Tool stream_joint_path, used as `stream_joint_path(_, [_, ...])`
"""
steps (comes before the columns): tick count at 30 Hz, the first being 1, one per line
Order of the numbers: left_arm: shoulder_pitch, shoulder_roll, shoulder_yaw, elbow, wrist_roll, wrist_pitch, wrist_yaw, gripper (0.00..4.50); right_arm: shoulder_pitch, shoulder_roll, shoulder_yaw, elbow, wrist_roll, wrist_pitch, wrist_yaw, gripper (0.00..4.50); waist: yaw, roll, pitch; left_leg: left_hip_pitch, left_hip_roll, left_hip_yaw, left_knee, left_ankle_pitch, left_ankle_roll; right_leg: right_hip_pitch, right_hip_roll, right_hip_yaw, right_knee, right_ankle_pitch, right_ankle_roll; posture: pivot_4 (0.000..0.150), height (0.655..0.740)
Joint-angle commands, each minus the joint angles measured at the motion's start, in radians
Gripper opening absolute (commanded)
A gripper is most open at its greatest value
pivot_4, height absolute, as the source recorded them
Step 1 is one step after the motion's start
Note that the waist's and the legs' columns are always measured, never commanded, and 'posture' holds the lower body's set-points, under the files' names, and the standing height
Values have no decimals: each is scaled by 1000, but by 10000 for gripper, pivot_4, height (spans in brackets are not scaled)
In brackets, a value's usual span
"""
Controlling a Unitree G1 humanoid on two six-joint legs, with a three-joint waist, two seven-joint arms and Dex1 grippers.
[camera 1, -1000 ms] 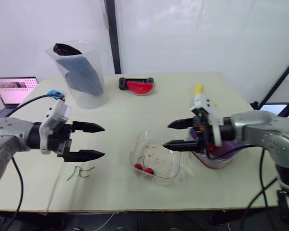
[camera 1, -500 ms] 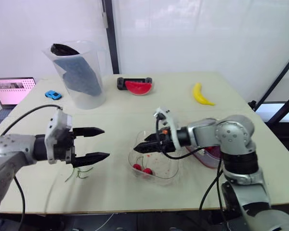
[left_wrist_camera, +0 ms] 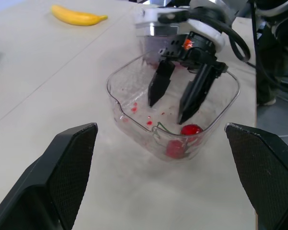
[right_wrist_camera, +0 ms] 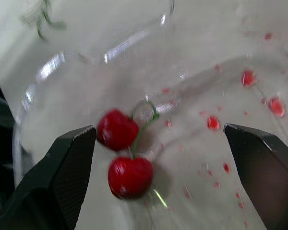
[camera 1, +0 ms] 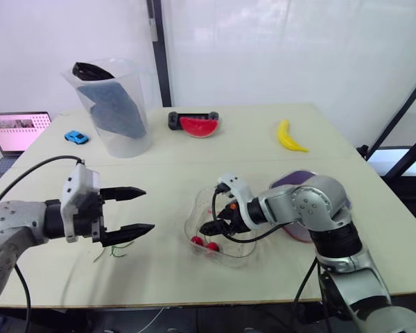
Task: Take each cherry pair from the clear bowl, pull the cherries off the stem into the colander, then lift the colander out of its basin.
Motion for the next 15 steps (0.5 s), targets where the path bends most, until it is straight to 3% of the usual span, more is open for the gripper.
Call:
stream_joint_path(1, [-12,-7,2,-10,4,-25,7,44723,-41,-35,82,-52,-21,-33,60,45000,0,0,0,0,0,0,0,0,0,0,0,0,0,0,0,1500,7400])
stream_joint_path(11, [-13,-9,-20,-9,27,-38,14,44723,-77,-116,328,-65,-190,-274,214,45000,1,0,0,0,0,0,0,0,0,0,0,0,0,0,0,1500,7400])
stream_joint_path(15, [-23,-8,-26,-6,31,-39,14,44723,-77,-125,350,-57,-241,-317,250,45000,0,0,0,0,0,0,0,0,0,0,0,0,0,0,0,1500,7400])
